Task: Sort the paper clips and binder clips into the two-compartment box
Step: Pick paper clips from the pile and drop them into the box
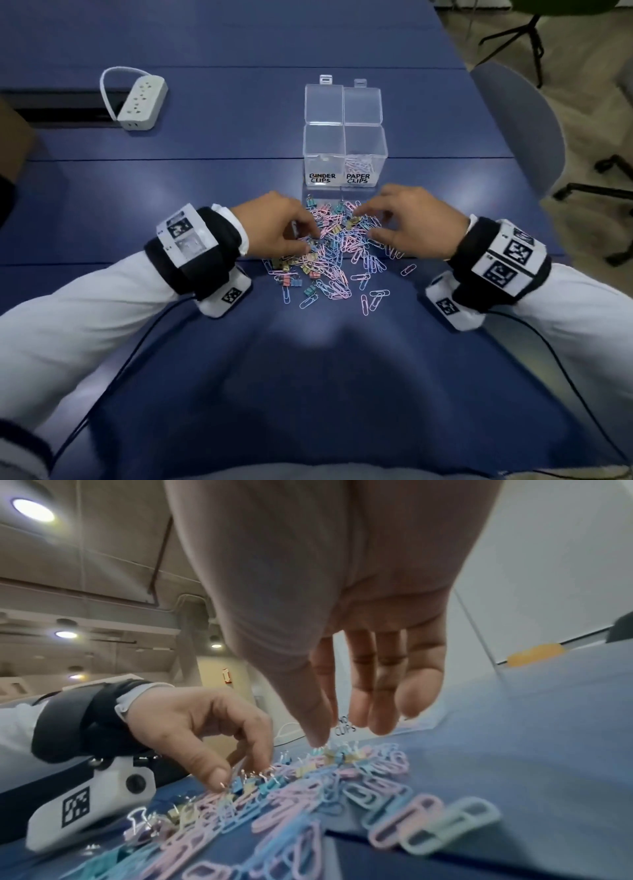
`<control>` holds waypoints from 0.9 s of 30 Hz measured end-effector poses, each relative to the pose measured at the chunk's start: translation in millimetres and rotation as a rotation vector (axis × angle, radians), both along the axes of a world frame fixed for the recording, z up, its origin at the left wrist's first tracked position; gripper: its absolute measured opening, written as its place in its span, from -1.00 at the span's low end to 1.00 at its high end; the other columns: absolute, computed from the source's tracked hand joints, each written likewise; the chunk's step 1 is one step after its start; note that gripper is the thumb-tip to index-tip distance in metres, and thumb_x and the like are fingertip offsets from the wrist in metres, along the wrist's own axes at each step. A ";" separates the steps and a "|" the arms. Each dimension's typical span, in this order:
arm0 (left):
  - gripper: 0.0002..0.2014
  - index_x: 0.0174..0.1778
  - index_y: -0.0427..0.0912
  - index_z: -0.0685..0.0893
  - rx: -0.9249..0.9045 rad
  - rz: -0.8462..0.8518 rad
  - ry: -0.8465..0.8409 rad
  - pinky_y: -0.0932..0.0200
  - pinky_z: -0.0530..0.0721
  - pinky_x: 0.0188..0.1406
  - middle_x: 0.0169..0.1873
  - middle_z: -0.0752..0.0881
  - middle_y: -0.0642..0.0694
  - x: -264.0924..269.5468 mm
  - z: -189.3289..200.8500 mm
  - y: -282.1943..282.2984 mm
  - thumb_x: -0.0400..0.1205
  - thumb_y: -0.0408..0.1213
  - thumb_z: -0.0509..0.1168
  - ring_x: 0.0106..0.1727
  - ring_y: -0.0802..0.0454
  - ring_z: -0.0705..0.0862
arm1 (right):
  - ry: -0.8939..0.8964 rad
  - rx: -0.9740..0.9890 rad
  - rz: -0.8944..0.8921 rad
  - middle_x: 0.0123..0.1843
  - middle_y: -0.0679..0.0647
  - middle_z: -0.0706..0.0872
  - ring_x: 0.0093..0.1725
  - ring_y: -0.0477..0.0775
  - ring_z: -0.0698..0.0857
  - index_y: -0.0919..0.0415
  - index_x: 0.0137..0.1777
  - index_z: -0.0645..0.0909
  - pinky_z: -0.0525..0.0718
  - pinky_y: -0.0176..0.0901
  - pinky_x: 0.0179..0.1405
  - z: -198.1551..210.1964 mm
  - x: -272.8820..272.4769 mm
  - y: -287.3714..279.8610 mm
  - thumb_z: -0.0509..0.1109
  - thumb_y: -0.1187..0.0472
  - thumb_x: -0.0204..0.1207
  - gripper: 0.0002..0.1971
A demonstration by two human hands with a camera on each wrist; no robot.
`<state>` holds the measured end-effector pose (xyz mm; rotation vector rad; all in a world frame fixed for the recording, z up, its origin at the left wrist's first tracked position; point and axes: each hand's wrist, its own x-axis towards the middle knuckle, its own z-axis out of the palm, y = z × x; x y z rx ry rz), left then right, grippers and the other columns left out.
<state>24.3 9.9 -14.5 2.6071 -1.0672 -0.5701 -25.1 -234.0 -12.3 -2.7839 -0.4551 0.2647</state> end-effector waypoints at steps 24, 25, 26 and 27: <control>-0.79 0.00 0.08 0.70 0.003 -0.106 -0.031 0.16 0.63 -0.21 -0.11 0.69 0.17 -8.1 -0.4 -5.6 0.48 -0.04 0.46 -0.22 0.22 0.61 | 0.164 0.046 0.036 -0.26 -0.16 0.75 -0.27 -0.17 0.72 -0.03 0.02 0.71 0.75 -0.09 -0.07 -4.6 6.2 21.6 0.59 0.11 0.33 -0.74; -0.80 -0.03 0.09 0.70 -0.007 -0.092 -0.010 0.11 0.69 -0.17 -0.15 0.70 0.18 -7.4 0.0 -4.0 0.47 -0.03 0.47 -0.23 0.22 0.63 | 0.157 0.035 0.042 -0.24 -0.16 0.76 -0.26 -0.16 0.71 -0.04 0.05 0.72 0.75 -0.08 -0.05 -4.7 5.3 21.1 0.57 0.11 0.34 -0.73; -0.80 -0.05 0.09 0.70 -0.014 -0.078 0.008 0.08 0.71 -0.14 -0.19 0.71 0.18 -7.0 0.2 -2.2 0.45 -0.02 0.49 -0.23 0.22 0.66 | 0.151 0.024 0.051 -0.20 -0.15 0.77 -0.24 -0.15 0.71 -0.05 0.07 0.72 0.76 -0.07 -0.04 -4.9 4.5 20.8 0.56 0.09 0.35 -0.73; -0.79 -0.06 0.09 0.71 -0.025 -0.068 0.022 0.08 0.72 -0.14 -0.21 0.72 0.18 -6.7 0.6 -0.3 0.44 -0.01 0.50 -0.23 0.23 0.67 | 0.147 0.014 0.057 -0.15 -0.14 0.78 -0.22 -0.14 0.71 -0.06 0.08 0.73 0.76 -0.05 -0.04 -5.2 3.9 20.4 0.55 0.06 0.36 -0.73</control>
